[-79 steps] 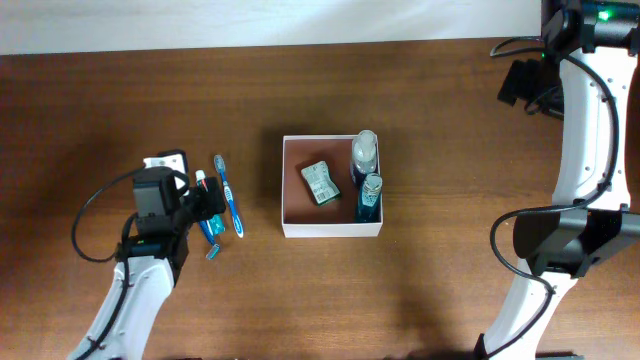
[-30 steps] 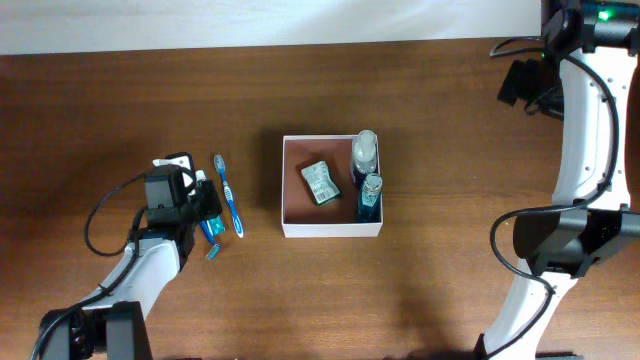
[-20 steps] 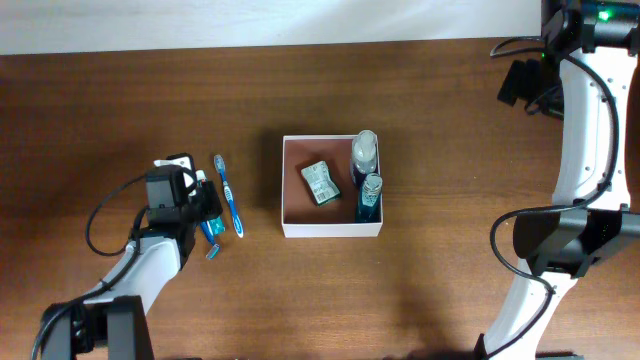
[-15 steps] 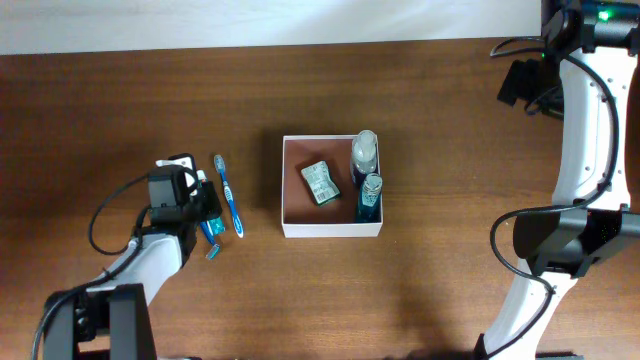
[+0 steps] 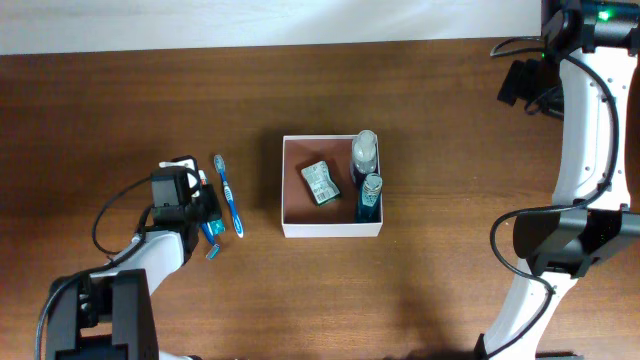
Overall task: Pack container
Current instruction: 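Lower the left gripper and close it on the toothpaste tube, then lift the toothpaste tube and carry it right over the box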
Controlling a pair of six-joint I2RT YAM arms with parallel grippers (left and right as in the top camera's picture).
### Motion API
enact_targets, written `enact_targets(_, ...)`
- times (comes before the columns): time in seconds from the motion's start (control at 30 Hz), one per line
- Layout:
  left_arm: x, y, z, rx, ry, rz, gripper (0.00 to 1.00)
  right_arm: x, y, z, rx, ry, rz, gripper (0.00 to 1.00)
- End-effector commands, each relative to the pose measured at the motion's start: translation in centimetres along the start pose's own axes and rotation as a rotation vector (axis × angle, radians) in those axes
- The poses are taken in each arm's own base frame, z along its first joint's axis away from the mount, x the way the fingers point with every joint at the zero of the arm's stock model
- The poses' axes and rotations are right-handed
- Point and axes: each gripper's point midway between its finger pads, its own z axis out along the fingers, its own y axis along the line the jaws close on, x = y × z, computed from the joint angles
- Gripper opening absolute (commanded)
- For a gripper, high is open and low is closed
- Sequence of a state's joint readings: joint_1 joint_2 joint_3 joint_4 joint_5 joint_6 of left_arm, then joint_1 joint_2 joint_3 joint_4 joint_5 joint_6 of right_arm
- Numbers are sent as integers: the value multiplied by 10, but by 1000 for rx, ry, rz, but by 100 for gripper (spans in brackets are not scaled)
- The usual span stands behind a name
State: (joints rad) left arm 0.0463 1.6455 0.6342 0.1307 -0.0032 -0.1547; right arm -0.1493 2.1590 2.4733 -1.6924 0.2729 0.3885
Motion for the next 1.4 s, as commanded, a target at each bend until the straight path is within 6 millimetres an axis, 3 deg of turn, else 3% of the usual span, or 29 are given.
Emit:
enact_targets(0.0, -1, -2, 7, 13, 6, -1, 51, -3, -7, -11, 5, -32, 12, 98)
enact_targets(0.13, -2, -2, 8, 14, 3, -1, 50, -3, -7, -11, 5, -32, 12, 98)
enact_targets(0.37, -4, -8, 8, 45, -7, 0, 38, -3, -7, -11, 5, -32, 12, 98)
enact_targets(1.1, 2, -7, 8, 41, 16, -15, 34, -3, -7, -11, 5, -31, 12, 98)
enact_targets(1.37, 0, -7, 8, 42, 8, -15, 23, -3, -7, -11, 5, -32, 12, 98)
